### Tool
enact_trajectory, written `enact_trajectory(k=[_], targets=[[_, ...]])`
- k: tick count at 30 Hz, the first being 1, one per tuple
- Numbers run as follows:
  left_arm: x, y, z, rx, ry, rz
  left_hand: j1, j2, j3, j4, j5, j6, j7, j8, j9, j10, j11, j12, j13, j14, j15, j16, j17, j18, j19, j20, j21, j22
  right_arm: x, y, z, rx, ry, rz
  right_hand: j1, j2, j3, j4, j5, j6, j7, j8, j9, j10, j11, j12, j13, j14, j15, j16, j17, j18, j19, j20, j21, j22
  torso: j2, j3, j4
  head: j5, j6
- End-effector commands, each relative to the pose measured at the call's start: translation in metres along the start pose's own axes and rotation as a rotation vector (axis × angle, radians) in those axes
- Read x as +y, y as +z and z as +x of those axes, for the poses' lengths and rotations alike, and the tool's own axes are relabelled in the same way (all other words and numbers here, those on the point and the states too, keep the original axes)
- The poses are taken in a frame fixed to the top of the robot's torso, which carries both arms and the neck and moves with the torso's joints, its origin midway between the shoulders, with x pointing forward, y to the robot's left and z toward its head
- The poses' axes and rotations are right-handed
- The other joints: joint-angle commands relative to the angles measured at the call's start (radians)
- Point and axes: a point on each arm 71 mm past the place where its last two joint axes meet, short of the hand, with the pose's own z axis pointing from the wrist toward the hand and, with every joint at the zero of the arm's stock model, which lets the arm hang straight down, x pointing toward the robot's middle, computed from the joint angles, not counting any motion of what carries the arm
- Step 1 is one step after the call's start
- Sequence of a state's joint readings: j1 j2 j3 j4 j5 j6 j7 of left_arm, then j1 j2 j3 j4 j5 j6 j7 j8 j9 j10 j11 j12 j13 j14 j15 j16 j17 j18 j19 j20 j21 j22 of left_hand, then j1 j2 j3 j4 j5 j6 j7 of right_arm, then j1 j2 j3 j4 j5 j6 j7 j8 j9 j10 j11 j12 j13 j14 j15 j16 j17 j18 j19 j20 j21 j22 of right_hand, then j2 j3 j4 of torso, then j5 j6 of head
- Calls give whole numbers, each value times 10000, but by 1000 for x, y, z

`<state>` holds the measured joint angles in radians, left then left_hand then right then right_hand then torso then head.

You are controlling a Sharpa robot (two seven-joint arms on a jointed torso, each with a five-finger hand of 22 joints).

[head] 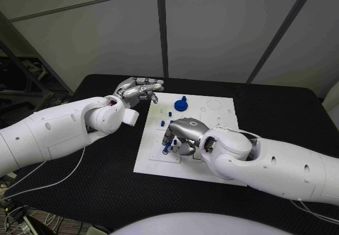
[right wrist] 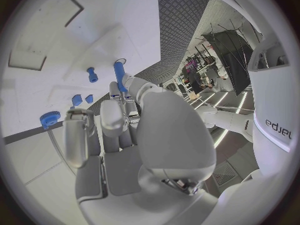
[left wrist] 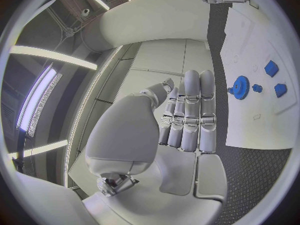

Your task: Assemble the parts on the task board

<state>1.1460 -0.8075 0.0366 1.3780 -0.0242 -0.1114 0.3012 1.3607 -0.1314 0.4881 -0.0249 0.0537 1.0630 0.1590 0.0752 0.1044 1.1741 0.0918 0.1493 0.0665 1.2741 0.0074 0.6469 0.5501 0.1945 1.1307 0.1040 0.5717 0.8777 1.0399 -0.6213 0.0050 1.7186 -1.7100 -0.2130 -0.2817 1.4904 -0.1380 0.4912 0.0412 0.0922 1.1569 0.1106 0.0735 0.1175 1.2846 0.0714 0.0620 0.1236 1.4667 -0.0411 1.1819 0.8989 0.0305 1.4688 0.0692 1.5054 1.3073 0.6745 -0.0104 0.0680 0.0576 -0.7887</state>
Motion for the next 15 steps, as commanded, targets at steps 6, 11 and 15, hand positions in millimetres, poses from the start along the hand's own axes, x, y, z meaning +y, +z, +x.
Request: enact_trajectory(k=[6,11,15], targets=[[-1,0,1,106,-55,35,-25,13,-31,-18,-18,-35,41,-44,-14,-74,22,-42,8,-46,13,-32,-11,-120,-22,75,-36,-11,1,1,5,412,-285,-111,47,62,101,-21,41,-5,47,-52,20,310,-273,27,22,-31,1,7,3,-148,761,-37,6,2251,-2,-7,5,28,-49],[-1,0,1,120,-59,23,-25,13,-31,-18,-18,-35,41,-44,-14,-74,22,-42,8,-46,13,-32,-11,-120,-22,75,-36,-11,3,0,7,500,-297,-148,41,62,105,-24,41,-2,46,-51,21,310,-273,27,23,-30,1,9,5,-149,762,-37,7,2252,-2,-7,5,28,-49],[-1,0,0,122,-60,20,-25,13,-31,-18,-18,-35,41,-44,-14,-74,22,-42,8,-46,13,-32,-11,-120,-22,75,-36,-11,3,-1,7,529,-305,-145,21,61,121,-34,40,8,46,-47,28,311,-273,27,29,-30,2,15,13,-150,763,-36,12,2255,-4,-6,4,34,-59]])
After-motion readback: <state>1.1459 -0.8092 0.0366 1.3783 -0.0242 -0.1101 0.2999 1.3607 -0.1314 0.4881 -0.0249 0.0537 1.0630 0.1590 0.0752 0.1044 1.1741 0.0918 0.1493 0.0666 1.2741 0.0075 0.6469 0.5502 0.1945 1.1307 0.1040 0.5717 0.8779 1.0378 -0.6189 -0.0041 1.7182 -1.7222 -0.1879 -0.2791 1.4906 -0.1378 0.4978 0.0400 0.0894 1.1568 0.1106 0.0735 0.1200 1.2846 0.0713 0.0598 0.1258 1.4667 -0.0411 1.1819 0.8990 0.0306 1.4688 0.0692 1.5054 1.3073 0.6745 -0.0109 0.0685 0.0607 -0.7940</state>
